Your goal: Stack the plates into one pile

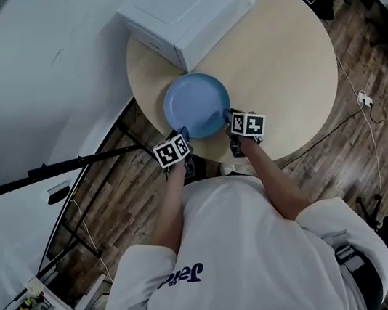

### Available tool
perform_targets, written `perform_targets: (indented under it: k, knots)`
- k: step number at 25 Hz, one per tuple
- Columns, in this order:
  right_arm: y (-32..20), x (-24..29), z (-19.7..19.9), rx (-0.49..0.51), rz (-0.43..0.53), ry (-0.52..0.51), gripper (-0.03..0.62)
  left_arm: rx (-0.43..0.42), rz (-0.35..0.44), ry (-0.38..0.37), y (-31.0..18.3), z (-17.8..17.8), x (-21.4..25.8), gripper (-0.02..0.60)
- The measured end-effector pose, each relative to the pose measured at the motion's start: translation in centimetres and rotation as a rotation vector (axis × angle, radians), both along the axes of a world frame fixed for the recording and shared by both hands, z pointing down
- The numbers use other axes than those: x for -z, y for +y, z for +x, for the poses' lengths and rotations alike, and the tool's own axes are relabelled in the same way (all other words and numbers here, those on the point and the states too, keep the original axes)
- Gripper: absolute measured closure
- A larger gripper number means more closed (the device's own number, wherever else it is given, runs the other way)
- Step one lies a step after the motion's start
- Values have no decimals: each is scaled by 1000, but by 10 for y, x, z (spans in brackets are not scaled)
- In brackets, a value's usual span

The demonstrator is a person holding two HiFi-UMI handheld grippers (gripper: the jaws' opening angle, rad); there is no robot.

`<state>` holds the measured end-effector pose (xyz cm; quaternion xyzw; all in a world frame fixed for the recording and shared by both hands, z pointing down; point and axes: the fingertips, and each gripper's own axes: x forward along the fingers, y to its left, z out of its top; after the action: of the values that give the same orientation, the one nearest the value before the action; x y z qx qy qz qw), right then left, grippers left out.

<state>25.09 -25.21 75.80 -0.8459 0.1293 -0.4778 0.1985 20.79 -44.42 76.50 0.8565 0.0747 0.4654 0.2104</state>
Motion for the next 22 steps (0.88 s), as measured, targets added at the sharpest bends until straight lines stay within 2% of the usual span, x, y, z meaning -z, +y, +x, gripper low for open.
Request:
perform_targets:
  k: [2, 4, 6, 10, 12, 17, 18, 19, 20, 22]
  knots:
    - [-1, 3, 3, 27, -37, 39, 495, 6, -10, 16, 0, 0, 1, 428]
    - [-3, 11, 11, 75, -82, 104, 408, 39, -36, 47, -2, 5, 5, 365]
    - [-4, 19, 18, 101, -111, 155, 373, 76, -50, 82, -9, 10, 10, 325]
    - [-2, 38, 26, 114, -124, 226, 368, 58, 2, 166, -17, 20, 31, 304]
    - [-4, 58, 32, 132, -138, 288, 368, 28, 47, 246, -17, 30, 56, 304]
    - [-18, 139, 53, 167, -149, 519, 370, -56, 161, 528, -9, 66, 158, 305]
    - [-22, 158, 57, 170, -150, 569, 381, -68, 179, 579, -7, 72, 179, 305]
    - [-25, 178, 59, 169, -151, 619, 422, -76, 194, 627, -5, 75, 199, 312]
    - [-28, 196, 61, 167, -153, 665, 464, -81, 206, 672, -3, 78, 218, 336]
    - [-32, 229, 63, 173, -177, 733, 496, -93, 228, 742, 2, 82, 247, 413]
